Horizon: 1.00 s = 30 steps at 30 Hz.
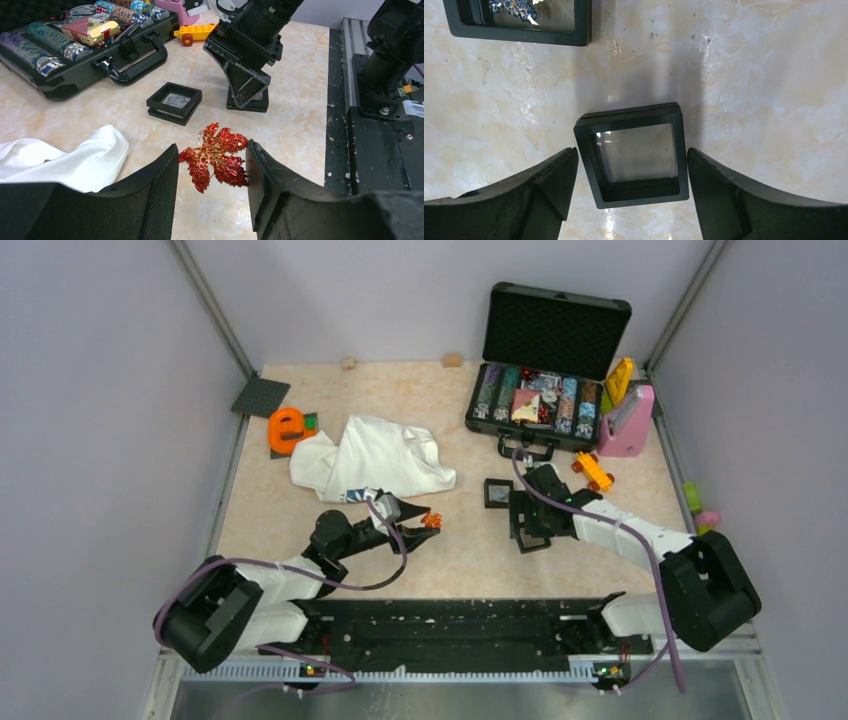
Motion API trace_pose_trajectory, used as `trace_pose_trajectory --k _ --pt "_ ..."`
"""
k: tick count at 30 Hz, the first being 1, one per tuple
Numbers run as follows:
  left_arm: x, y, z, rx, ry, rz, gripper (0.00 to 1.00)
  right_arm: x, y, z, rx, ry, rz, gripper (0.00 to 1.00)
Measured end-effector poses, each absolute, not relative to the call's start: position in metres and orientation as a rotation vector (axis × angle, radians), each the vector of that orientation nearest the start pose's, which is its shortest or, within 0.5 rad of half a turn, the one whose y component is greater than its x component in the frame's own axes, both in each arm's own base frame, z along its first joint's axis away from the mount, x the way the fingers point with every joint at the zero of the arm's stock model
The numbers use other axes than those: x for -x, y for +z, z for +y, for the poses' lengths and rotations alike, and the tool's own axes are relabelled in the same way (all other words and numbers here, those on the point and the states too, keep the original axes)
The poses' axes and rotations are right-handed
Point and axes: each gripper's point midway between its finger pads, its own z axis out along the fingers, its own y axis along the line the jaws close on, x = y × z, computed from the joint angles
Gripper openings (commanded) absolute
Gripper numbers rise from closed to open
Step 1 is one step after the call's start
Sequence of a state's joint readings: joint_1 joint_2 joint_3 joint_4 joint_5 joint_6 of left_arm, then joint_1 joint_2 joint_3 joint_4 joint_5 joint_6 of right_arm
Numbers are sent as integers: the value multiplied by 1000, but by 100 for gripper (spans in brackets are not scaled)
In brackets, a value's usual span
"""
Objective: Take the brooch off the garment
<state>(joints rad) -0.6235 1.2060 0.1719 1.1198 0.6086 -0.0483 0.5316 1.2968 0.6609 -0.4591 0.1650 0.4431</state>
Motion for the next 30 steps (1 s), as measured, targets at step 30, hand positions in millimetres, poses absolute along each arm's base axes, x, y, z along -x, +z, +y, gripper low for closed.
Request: trace_pose_trajectory --k 30 --pt "-195 149 -277 -970 -999 1293 46 -228 70 207 138 669 2583 63"
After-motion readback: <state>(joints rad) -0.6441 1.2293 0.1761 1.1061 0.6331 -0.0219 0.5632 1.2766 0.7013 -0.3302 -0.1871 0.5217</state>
